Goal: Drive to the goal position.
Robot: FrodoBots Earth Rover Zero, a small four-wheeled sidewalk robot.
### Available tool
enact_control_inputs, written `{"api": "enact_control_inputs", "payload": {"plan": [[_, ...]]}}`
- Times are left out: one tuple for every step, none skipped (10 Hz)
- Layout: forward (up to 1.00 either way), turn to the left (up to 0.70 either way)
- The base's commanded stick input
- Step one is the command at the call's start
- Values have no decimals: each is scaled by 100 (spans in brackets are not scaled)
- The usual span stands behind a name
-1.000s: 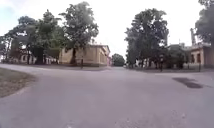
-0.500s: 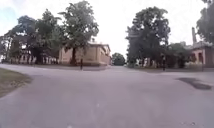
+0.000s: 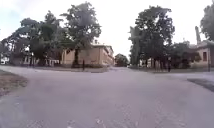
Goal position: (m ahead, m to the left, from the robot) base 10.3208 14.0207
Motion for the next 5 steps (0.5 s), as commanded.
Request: {"api": "enact_control_inputs", "payload": {"plan": [[85,34],[85,34],[85,34],[85,34],[85,34]]}}
